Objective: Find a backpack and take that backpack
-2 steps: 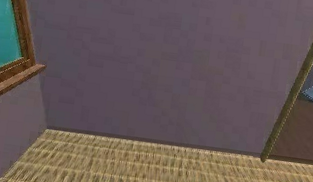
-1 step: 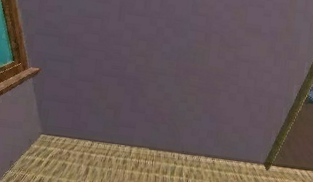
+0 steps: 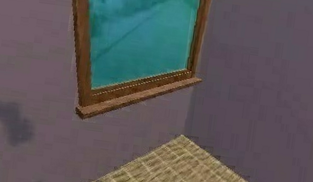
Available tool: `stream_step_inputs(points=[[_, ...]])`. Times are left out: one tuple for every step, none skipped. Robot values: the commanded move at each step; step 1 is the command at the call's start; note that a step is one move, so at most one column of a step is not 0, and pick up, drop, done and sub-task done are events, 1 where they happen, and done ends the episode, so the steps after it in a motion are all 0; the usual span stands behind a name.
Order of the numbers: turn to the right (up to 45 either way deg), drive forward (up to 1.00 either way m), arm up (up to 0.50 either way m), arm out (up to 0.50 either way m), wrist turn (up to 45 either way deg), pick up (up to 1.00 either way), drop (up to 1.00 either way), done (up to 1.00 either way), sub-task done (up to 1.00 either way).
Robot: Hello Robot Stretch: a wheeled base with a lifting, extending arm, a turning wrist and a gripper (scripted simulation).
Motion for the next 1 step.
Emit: stream_step_inputs(points=[[-39.0,0.00,0.00,0.00,0.0,0.00,0.00,0.00,0.00]])
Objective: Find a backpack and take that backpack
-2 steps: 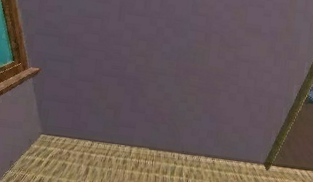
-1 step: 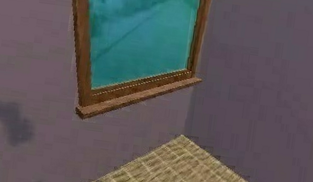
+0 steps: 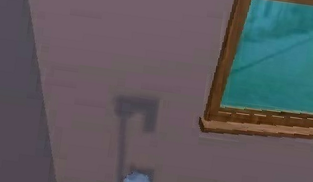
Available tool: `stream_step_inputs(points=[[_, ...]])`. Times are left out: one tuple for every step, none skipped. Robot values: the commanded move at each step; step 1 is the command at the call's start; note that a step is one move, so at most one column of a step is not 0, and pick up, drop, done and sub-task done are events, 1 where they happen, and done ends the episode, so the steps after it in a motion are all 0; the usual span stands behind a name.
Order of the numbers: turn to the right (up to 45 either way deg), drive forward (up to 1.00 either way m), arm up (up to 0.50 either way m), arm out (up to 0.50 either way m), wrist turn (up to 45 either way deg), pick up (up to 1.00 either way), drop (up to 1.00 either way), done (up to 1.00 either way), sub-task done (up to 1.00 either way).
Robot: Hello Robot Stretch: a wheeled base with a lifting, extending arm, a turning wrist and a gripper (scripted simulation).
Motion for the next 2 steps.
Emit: stream_step_inputs(points=[[0.0,0.15,0.00,0.00,0.0,0.00,0.00,0.00,0.00],[-45.0,0.00,0.00,0.00,0.0,0.00,0.00,0.00,0.00]])
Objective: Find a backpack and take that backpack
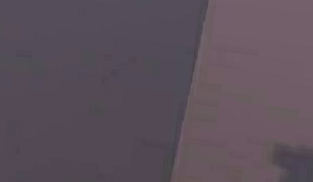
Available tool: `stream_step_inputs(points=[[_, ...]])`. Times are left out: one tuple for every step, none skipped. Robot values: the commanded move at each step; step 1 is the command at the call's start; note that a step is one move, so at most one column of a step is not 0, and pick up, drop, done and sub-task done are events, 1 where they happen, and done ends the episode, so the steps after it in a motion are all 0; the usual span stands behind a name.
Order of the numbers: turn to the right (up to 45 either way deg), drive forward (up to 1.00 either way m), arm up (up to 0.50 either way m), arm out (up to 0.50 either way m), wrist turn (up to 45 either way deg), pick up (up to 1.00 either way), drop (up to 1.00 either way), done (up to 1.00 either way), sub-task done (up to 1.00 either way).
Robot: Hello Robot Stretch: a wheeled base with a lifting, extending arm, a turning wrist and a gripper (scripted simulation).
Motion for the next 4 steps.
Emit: stream_step_inputs(points=[[-39.0,0.00,0.00,0.00,0.0,0.00,0.00,0.00,0.00],[0.0,0.00,0.20,0.00,0.0,0.00,0.00,0.00,0.00],[0.0,0.00,0.00,0.38,0.0,0.00,0.00,0.00,0.00],[0.0,0.00,0.00,0.00,45.0,0.00,0.00,0.00,0.00]])
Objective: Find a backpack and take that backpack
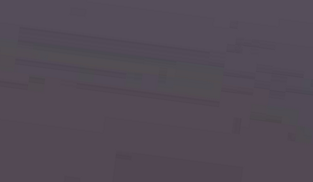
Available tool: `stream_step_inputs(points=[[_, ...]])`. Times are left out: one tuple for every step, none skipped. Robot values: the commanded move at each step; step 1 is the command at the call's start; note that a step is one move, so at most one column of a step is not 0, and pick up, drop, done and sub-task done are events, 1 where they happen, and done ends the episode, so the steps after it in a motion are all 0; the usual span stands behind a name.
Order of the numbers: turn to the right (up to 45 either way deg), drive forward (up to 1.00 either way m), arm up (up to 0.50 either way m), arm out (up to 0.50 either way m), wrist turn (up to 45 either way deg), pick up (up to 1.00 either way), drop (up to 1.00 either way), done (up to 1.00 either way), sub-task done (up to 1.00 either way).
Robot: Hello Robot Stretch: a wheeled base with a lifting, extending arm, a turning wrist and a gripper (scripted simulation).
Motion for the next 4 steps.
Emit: stream_step_inputs(points=[[0.0,0.00,0.00,0.00,45.0,0.00,0.00,0.00,0.00],[0.0,0.00,0.00,0.00,45.0,0.00,0.00,0.00,0.00],[0.0,0.00,0.00,0.00,18.0,0.00,0.00,0.00,0.00],[0.0,0.00,0.00,0.00,0.0,1.00,0.00,0.00,0.00]])
